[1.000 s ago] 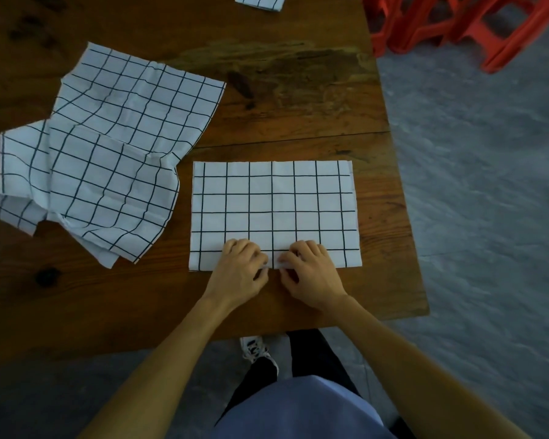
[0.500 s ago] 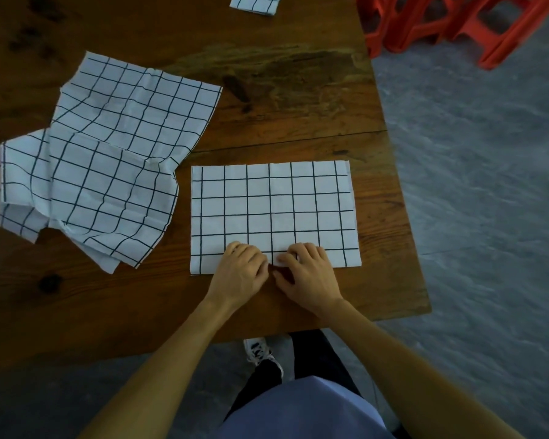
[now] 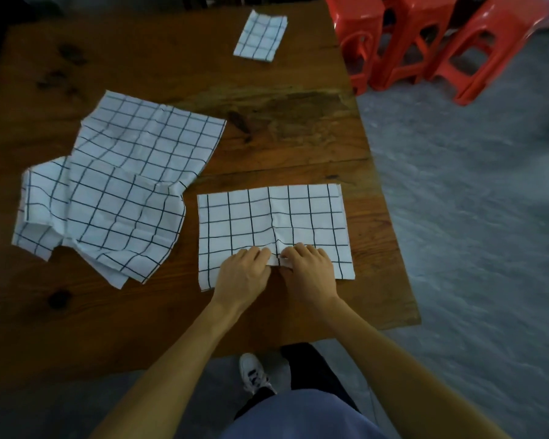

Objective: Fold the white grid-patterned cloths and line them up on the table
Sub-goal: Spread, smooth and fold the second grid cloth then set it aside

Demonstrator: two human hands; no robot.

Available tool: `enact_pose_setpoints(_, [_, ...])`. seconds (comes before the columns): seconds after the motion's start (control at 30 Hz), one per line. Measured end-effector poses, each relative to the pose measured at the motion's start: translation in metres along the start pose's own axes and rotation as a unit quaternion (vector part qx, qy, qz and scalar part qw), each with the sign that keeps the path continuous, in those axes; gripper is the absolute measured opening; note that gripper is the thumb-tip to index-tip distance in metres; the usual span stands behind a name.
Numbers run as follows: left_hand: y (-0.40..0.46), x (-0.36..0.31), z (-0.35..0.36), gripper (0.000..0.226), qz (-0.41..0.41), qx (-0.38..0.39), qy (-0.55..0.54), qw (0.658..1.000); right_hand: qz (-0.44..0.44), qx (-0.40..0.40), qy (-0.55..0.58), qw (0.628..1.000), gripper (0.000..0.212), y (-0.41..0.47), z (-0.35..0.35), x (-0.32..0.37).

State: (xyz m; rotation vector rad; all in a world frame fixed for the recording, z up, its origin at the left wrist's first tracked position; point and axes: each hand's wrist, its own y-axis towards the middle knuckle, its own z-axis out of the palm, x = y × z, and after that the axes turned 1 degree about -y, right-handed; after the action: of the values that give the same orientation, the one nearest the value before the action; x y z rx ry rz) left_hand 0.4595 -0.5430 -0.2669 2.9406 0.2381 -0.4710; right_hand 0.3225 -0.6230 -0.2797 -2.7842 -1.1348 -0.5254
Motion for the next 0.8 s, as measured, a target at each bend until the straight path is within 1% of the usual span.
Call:
enact_pose_setpoints(0.03, [0.002,-0.001,-0.006,0.006,-0.004,-0.009,-0.01,1.0,0.002,-0.009,-0.002,1.0,0.025,0.004,-0.006,0.002])
enact_pose_setpoints(0.1, [0.005,-0.005,-0.02,0.012,-0.022,-0.016,-0.02,0.999,-0.001,-0.034,-0.004,0.999,0.023,0.014,-0.02,0.006])
enact_pose_setpoints(0.17, [0.006,-0.011,-0.033,0.008,-0.033,-0.019,-0.036,0.999,-0.002,-0.069,-0.003,0.998,0.013,0.024,-0.038,0.011])
enact_pose_setpoints(0.2, [0.007,-0.016,-0.041,0.009,-0.035,-0.015,-0.051,0.998,-0.002,-0.089,0.001,0.996,0.011,0.029,-0.048,0.015])
enact_pose_setpoints(0.27, [0.009,-0.027,-0.058,0.025,-0.028,-0.017,-0.083,0.996,0.006,-0.118,0.03,0.993,0.02,0.038,-0.071,0.025])
enact_pose_setpoints(0.33, [0.013,-0.037,-0.082,0.035,-0.042,-0.059,-0.143,0.987,0.012,-0.139,0.082,0.987,0.016,0.045,-0.096,0.034])
enact_pose_setpoints(0.37, [0.016,-0.038,-0.096,0.035,-0.058,-0.084,-0.171,0.98,0.016,-0.145,0.105,0.984,0.016,0.048,-0.108,0.037])
enact_pose_setpoints(0.43, [0.025,-0.034,-0.12,0.029,-0.07,-0.118,-0.181,0.974,0.012,-0.146,0.149,0.978,0.015,0.053,-0.132,0.042])
enact_pose_setpoints(0.47, [0.03,-0.03,-0.131,0.031,-0.062,-0.12,-0.17,0.976,0.003,-0.144,0.164,0.976,0.016,0.054,-0.143,0.045])
enact_pose_setpoints(0.53, [0.04,-0.023,-0.149,0.043,-0.027,-0.108,-0.136,0.984,-0.005,-0.121,0.181,0.976,0.021,0.055,-0.162,0.052])
enact_pose_setpoints(0.6, [0.048,-0.018,-0.164,0.045,0.01,-0.099,-0.118,0.988,0.002,-0.097,0.197,0.976,0.025,0.055,-0.178,0.061])
enact_pose_setpoints(0.67, [0.052,-0.017,-0.176,0.04,0.032,-0.103,-0.117,0.987,-0.002,-0.092,0.221,0.971,0.029,0.053,-0.192,0.07])
enact_pose_setpoints(0.77, [0.053,-0.02,-0.185,0.027,0.055,-0.158,-0.143,0.975,-0.026,-0.085,0.25,0.964,0.03,0.045,-0.209,0.082])
enact_pose_setpoints(0.8, [0.052,-0.02,-0.186,0.024,0.061,-0.165,-0.151,0.973,-0.028,-0.08,0.264,0.961,0.033,0.041,-0.213,0.084])
